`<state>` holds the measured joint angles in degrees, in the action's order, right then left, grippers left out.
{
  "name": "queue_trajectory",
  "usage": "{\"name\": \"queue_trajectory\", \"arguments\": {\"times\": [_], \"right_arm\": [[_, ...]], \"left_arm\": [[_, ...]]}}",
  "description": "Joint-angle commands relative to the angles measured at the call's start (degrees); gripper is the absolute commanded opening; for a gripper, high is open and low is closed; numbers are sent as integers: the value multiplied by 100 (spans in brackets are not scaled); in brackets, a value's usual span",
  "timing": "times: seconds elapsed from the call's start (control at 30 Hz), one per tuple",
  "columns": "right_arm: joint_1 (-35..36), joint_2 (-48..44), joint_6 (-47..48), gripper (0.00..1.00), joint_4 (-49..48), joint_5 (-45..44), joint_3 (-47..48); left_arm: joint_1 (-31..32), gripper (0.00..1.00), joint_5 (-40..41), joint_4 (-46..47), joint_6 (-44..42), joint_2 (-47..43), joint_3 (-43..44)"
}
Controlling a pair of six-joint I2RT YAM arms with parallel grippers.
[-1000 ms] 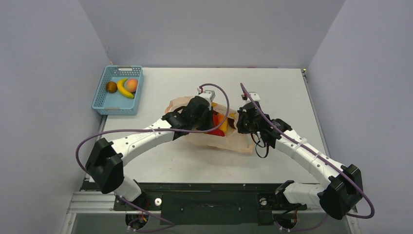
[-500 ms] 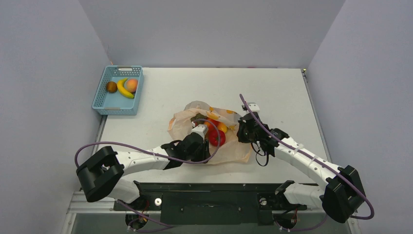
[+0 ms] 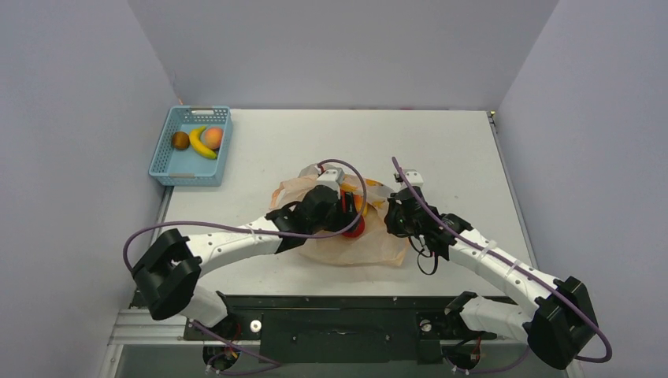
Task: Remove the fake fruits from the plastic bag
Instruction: Take out the fake fruit from the plastic bag.
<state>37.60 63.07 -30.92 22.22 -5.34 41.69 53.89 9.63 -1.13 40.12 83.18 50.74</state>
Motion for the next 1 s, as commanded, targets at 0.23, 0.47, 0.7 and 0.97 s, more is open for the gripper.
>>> {"name": "queue_trajectory", "arguments": {"times": [0.23,0.47,0.7,0.97], "right_arm": [[37,-134,-14,0,-190,-158,125],[31,-129,37,0,-210,-197,55],[30,-100,50,0,-227,-199,-3],[16,-45,52,0,-228,-200,-11]], "left_arm": [[131,62,1056,-715,-284,1009,1087],[322,65,1412,-1180,-461,1745,1645],[359,66,1429,-1293,-466,2138,1827],[372,68,1620,-1507,-294,2131,1821]]}}
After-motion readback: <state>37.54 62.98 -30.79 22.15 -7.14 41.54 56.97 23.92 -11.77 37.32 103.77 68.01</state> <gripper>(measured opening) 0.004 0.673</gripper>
